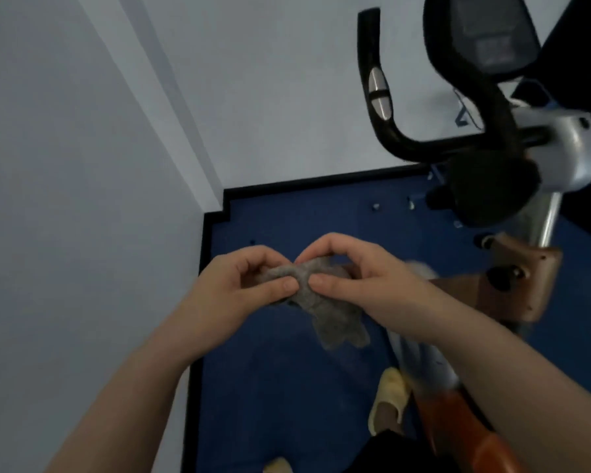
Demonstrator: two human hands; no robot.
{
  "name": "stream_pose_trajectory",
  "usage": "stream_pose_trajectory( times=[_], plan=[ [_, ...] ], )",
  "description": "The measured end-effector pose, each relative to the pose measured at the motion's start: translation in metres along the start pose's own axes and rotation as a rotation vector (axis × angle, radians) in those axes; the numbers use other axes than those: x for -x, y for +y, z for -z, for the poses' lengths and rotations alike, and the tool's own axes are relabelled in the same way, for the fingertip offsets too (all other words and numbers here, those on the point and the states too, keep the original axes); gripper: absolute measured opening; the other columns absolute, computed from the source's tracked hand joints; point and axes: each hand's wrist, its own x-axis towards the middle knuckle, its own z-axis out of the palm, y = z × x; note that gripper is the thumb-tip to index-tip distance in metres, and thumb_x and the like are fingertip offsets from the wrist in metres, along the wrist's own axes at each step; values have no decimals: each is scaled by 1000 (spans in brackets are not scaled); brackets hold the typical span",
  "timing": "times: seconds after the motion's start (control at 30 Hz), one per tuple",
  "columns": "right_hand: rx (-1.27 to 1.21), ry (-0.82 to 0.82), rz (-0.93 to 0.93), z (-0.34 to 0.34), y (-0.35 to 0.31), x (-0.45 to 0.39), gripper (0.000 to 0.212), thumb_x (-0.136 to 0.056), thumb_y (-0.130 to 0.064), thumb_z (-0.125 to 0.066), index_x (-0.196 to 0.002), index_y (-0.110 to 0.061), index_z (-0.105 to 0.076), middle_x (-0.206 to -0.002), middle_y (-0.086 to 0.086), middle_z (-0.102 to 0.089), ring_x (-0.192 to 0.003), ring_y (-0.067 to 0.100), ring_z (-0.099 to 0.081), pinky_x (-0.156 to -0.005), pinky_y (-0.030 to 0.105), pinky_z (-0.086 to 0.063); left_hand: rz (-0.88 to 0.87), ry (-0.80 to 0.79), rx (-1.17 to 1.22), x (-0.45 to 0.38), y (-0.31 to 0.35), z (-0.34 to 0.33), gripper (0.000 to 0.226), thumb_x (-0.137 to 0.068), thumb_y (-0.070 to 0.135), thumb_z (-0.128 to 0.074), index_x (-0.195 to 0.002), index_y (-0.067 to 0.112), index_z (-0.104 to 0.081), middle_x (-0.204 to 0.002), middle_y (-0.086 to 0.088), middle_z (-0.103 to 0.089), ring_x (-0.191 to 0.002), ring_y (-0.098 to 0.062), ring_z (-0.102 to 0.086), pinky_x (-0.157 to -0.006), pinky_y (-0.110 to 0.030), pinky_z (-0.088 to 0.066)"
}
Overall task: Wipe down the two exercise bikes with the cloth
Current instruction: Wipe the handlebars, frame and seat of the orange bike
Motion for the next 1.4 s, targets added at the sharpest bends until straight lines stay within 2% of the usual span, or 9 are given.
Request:
stream_pose_trajectory(
  times=[0.23, 0.47, 0.67, 0.77, 0.83, 0.93, 1.0, 1.07, 1.4],
  plan=[
    [189, 173, -82, -78, 45, 40, 6, -92, -31, -63, -94, -28, -58, -98, -3, -66, -92, 17, -65, -81, 53, -53, 2, -178, -235, 44, -48, 15, 20, -71, 45, -72, -81, 28, -68, -82, 8, -68, -79, -6, -64, -75, -22, -50],
    [177, 295, -102, -107, 63, 64, 26, -90, -35, -67, -111, -36, -53, -115, -14, -54, -96, 8, -60, -83, 36, -53, 4, -228, -132, 58, -62, 15, 13, -79, 28, -77, -82, 22, -65, -78, 0, -68, -72, -11, -62, -70, -26, -50],
    [331, 436, -108, -118, 76, 80, 20, -84, -28, -74, -83, -22, -55, -100, -5, -54, -95, 8, -54, -85, 35, -48, -36, -252, -194, 73, -72, 9, 12, -78, 27, -78, -87, 27, -70, -83, 7, -70, -75, -4, -65, -66, -17, -50],
    [395, 433, -100, -120, 83, 93, 24, -82, -27, -75, -76, -24, -52, -124, -15, -54, -124, 0, -45, -108, 35, -35, -50, -238, -328, 75, -76, 9, 21, -76, 26, -81, -86, 41, -70, -86, 14, -70, -78, -3, -65, -69, -17, -51],
    [535, 366, -133, -117, 87, 102, 27, -84, -31, -72, -75, -27, -48, -144, -20, -43, -144, 2, -21, -121, 37, -5, -68, -222, -457, 75, -77, 8, 24, -74, 27, -82, -81, 46, -69, -84, 15, -67, -79, -3, -63, -71, -19, -50],
    [561, 277, -116, -112, 85, 115, 25, -90, -32, -65, -80, -23, -45, -119, -16, -63, -132, -3, -40, -120, 30, -10, -85, -231, -548, 80, -79, 6, 21, -72, 34, -83, -71, 47, -67, -83, 19, -62, -79, -1, -59, -70, -18, -45],
    [591, 268, -132, -107, 80, 122, 22, -92, -38, -61, -84, -29, -43, -83, -10, -62, -89, -3, -57, -90, 32, -46, -66, -242, -549, 85, -78, 4, 14, -69, 42, -81, -69, 45, -68, -85, 20, -62, -79, -1, -59, -71, -20, -43],
    [664, 238, -160, -105, 76, 130, 20, -93, -43, -57, -87, -35, -39, -73, -5, -57, -68, 8, -56, -62, 33, -47, -55, -221, -535, 91, -76, 1, 12, -66, 52, -76, -70, 44, -68, -84, 19, -63, -79, -2, -59, -70, -20, -43],
    [966, 151, -226, -96, 81, 183, 34, -92, -58, -49, -79, -26, -49, -65, -7, -50, -60, 5, -46, -51, 28, -31, -110, 16, -570, 141, -75, -31, 13, -83, 29, -73, -73, 35, -67, -76, 5, -62, -74, -6, -58, -69, -27, -48]
  ],
)
